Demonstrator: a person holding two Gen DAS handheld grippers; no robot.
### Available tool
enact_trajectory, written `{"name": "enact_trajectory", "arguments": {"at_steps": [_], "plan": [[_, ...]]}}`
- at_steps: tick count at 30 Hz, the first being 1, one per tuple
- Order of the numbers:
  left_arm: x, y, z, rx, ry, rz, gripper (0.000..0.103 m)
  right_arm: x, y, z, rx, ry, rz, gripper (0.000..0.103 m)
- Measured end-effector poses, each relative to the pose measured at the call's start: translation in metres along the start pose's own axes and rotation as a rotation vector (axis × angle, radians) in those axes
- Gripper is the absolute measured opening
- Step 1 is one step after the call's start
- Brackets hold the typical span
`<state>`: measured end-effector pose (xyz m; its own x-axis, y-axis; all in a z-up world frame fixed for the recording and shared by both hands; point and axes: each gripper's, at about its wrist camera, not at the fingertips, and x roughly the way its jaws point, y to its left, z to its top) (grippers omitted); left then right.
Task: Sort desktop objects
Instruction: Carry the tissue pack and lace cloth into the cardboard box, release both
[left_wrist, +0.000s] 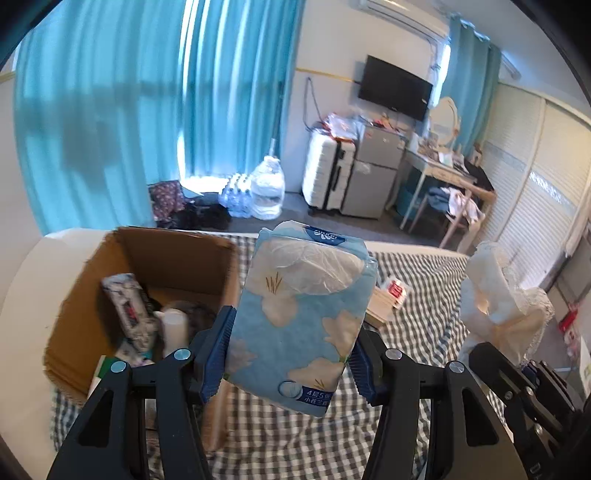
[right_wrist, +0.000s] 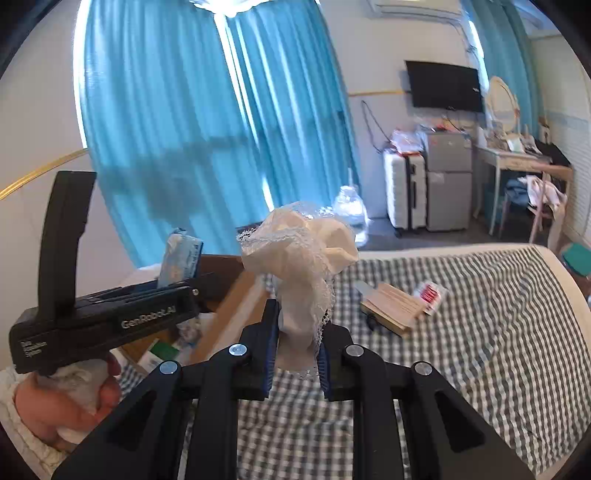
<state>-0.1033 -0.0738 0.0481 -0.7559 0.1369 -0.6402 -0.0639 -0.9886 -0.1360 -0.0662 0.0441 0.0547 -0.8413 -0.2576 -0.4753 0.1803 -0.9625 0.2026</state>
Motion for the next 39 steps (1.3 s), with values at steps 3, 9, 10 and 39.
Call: {"name": "enact_trajectory", "arguments": {"at_steps": [3,9,10,39], "plan": [[-0.010,0.020,0.003,-0.015,-0.016,0.018,0.058,0.001,0.021,0.004,-0.027,-0.008,0.024,0.018],[-0.012,0.060,0.008,-0.042,-0.022,0.055,0.058,0.020,0.055,0.010,-0.061,-0.001,0.079,0.018],[-0.010,0.067,0.008,-0.048,-0.019,0.064,0.058,0.024,0.061,0.009,-0.065,0.006,0.089,0.018],[0.118,0.202,-0.017,-0.145,0.205,0.161,0.059,0.237,0.123,0.001,-0.053,0.250,0.185,0.029]]}}
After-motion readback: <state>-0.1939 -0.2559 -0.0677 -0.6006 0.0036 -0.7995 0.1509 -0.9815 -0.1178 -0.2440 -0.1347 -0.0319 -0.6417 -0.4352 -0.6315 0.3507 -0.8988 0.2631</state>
